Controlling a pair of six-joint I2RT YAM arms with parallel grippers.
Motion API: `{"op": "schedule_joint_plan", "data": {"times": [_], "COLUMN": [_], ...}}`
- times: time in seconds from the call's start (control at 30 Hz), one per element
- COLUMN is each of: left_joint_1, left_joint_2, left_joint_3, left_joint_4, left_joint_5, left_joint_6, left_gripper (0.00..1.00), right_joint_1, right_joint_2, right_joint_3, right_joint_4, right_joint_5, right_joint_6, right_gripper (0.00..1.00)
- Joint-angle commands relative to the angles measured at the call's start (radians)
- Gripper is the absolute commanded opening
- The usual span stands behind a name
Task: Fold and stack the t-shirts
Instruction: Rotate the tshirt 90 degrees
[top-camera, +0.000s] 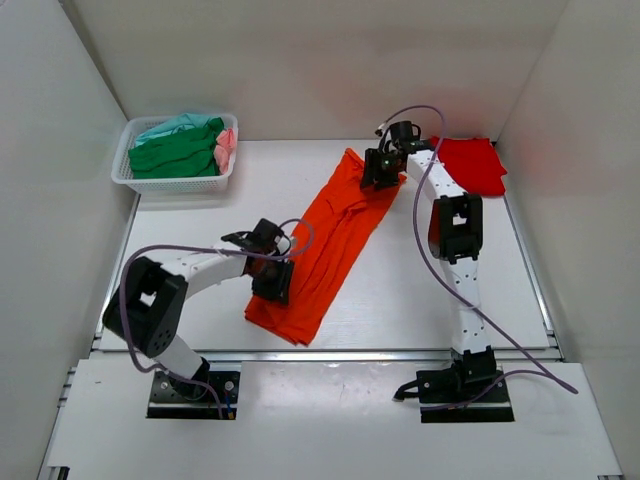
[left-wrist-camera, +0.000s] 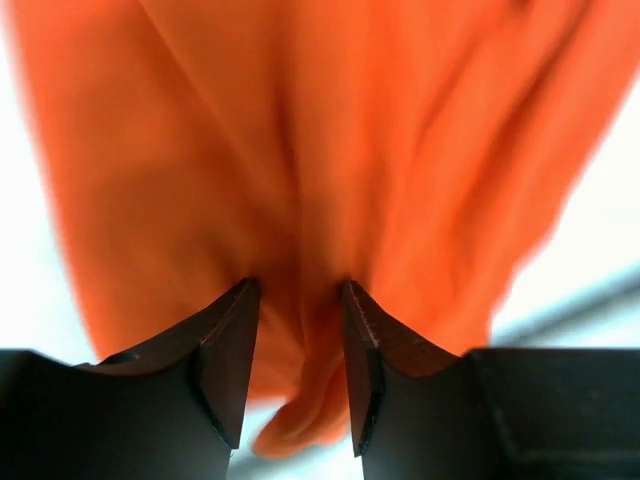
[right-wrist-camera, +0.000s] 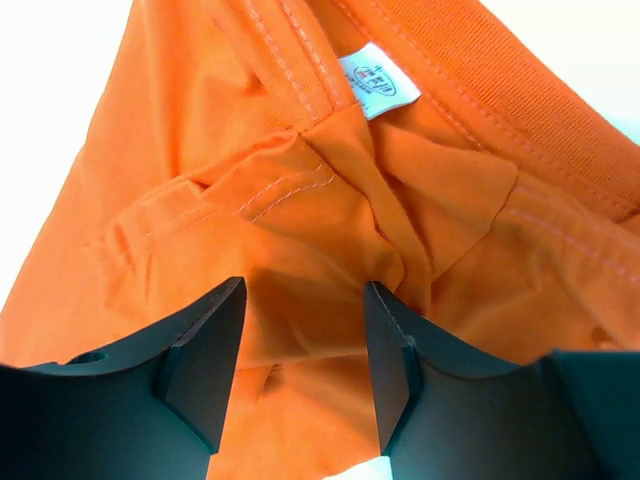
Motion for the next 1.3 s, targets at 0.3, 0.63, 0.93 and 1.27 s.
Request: {"op": "schedule_joint_plan", "data": {"times": [0.3, 0.63, 0.93, 1.27], "left_joint_1": [0.144, 0.232, 0.163, 0.161], "left_joint_2": [-0.067, 0.543, 0.941, 1.081], "left_joint_3": [0.339, 1.041, 1.464, 1.533], "left_joint_4": [-0.129, -0.176, -0.189, -0.217], "left_joint_5": [0.355, 0.343, 0.383, 0.307], "left_joint_6": [0.002, 0.060, 0.044, -0.036], "left_gripper": [0.52, 0.41, 0.39, 0.37], "right_joint_1": [0.088, 0.444, 0.643, 0.590], "right_joint_2": [-0.451, -1.024, -0.848, -0.800], "right_joint_3": [-0.180, -1.252, -1.368, -1.411], "right_joint_4": [0.058, 0.536, 0.714, 0.301], "right_joint_5": [0.027, 0.056, -0.050, 0.039], "right_joint_6": [-0.075, 0.205, 0.333, 0.184], "right_gripper": [0.58, 0.00, 0.00, 0.00]}}
